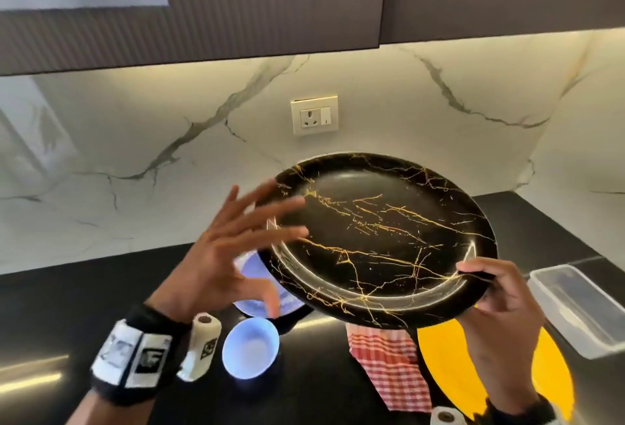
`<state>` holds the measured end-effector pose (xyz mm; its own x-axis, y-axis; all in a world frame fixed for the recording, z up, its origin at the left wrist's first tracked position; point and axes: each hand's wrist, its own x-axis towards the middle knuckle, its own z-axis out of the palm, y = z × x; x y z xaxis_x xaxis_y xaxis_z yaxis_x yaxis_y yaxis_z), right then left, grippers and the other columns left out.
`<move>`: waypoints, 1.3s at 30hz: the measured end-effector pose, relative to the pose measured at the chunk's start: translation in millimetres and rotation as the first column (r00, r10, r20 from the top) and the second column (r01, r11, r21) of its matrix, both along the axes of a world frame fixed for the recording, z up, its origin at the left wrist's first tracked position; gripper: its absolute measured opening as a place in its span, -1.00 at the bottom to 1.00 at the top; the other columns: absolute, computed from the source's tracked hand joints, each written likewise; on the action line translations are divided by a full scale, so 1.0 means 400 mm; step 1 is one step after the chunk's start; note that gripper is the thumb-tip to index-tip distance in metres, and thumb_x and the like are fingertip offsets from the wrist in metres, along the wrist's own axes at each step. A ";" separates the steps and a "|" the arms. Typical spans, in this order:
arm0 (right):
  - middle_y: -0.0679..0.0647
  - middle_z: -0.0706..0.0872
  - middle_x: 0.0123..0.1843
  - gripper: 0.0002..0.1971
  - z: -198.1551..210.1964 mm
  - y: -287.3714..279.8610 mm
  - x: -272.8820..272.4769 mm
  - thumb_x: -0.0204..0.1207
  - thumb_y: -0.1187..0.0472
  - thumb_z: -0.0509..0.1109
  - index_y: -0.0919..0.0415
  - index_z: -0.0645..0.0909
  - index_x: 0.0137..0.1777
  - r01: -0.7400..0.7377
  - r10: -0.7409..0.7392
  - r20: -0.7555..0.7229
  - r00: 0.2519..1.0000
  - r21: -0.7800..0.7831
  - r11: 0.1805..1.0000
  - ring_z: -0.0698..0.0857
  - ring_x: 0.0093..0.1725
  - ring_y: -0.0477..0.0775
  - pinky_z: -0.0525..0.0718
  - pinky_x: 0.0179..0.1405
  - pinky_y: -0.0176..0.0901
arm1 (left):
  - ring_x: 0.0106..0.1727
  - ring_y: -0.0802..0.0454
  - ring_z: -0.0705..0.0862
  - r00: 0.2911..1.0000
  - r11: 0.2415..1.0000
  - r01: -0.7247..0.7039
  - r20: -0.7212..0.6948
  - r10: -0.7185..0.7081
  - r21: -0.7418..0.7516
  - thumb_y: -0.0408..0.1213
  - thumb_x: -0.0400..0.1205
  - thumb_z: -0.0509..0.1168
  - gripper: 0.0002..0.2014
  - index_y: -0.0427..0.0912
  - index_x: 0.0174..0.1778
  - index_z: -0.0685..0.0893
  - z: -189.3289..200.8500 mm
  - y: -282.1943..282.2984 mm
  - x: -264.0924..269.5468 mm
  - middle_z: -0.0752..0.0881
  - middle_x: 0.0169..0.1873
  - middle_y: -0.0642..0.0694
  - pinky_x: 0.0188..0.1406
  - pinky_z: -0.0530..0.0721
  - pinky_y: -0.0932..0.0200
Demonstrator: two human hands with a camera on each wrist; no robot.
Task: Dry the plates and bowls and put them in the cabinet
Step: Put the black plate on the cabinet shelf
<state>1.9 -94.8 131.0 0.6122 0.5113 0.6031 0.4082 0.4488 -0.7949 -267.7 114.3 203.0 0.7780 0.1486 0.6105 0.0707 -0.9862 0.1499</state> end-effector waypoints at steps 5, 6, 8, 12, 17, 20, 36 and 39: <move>-0.36 0.75 -0.17 -0.38 0.062 -0.022 0.020 0.15 0.79 0.50 0.09 0.61 0.00 0.048 -0.049 0.000 0.999 0.082 0.995 0.74 -0.10 -0.27 0.70 -0.12 -0.52 | 0.65 -0.06 0.46 0.921 0.716 0.171 0.368 0.128 -0.677 0.06 0.83 -0.12 -0.40 -0.36 0.45 0.55 0.096 0.033 -0.002 0.57 0.57 -0.14 0.62 0.38 -0.33; -0.37 0.75 -0.18 -0.38 0.075 -0.027 0.030 0.16 0.80 0.48 0.09 0.60 0.00 0.053 -0.053 -0.003 0.999 0.088 0.995 0.74 -0.11 -0.28 0.69 -0.14 -0.52 | 0.59 -0.09 0.54 0.887 0.622 0.191 0.405 0.222 -0.759 0.04 0.82 -0.04 -0.44 -0.33 0.45 0.57 0.111 0.034 0.011 0.63 0.52 -0.15 0.58 0.45 -0.35; -0.35 0.75 -0.20 -0.37 0.092 -0.031 0.045 0.17 0.79 0.48 0.06 0.60 0.00 0.064 -0.065 0.003 0.998 0.104 0.992 0.73 -0.14 -0.27 0.69 -0.16 -0.50 | 0.45 -0.12 0.68 0.817 0.439 0.278 0.451 0.359 -0.854 0.00 0.81 0.08 -0.48 -0.34 0.49 0.57 0.137 0.039 0.043 0.70 0.42 -0.22 0.51 0.60 -0.21; -0.29 0.75 -0.21 -0.29 0.105 -0.042 0.070 0.19 0.75 0.49 -0.17 0.67 -0.03 0.034 -0.033 -0.006 0.999 0.169 0.985 0.73 -0.16 -0.20 0.72 -0.17 -0.45 | 0.42 -0.15 0.71 0.700 0.184 0.574 0.595 0.394 -0.798 -0.09 0.81 0.17 -0.54 -0.33 0.53 0.53 0.192 0.010 0.109 0.72 0.40 -0.24 0.46 0.65 0.05; -0.28 0.77 -0.17 -0.33 0.103 -0.045 0.104 0.18 0.74 0.51 -0.11 0.66 -0.01 0.017 -0.017 0.002 1.000 0.177 0.984 0.76 -0.12 -0.19 0.73 -0.09 -0.45 | 0.41 -0.16 0.72 0.591 0.147 0.705 0.690 0.419 -0.693 -0.27 0.80 0.21 -0.59 -0.33 0.56 0.50 0.242 -0.015 0.182 0.73 0.39 -0.23 0.45 0.66 0.07; -0.26 0.78 -0.15 -0.27 0.105 -0.047 0.118 0.19 0.74 0.51 -0.20 0.68 -0.01 0.012 -0.012 0.001 1.000 0.174 0.985 0.77 -0.10 -0.16 0.75 -0.06 -0.42 | 0.39 -0.16 0.73 0.572 0.108 0.733 0.695 0.435 -0.671 -0.25 0.81 0.21 -0.59 -0.34 0.56 0.50 0.267 -0.009 0.208 0.73 0.38 -0.24 0.43 0.67 0.06; -0.23 0.79 -0.19 -0.54 0.139 -0.061 0.196 0.11 0.45 0.55 0.09 0.63 0.01 -0.073 0.081 -0.044 0.996 0.168 0.983 0.79 -0.11 -0.17 0.77 -0.13 -0.40 | 0.34 -0.18 0.76 0.504 0.112 0.778 0.720 0.477 -0.619 -0.30 0.81 0.21 -0.68 -0.29 0.47 0.59 0.307 0.005 0.268 0.74 0.36 -0.26 0.24 0.78 0.06; -0.17 0.80 -0.19 -0.52 0.142 -0.068 0.219 0.05 0.46 0.56 0.13 0.64 0.00 -0.090 0.102 -0.063 0.993 0.169 0.982 0.80 -0.11 -0.14 0.79 -0.13 -0.37 | 0.37 -0.19 0.74 0.494 0.168 0.764 0.732 0.470 -0.623 -0.29 0.83 0.18 -0.81 -0.25 0.24 0.66 0.297 -0.004 0.267 0.74 0.36 -0.24 0.34 0.74 0.03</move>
<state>89.5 -122.1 187.7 0.6094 0.4667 0.6410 0.3021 0.6107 -0.7319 -160.9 112.6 321.7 0.2435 0.9197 0.3079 -0.7807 -0.0025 0.6249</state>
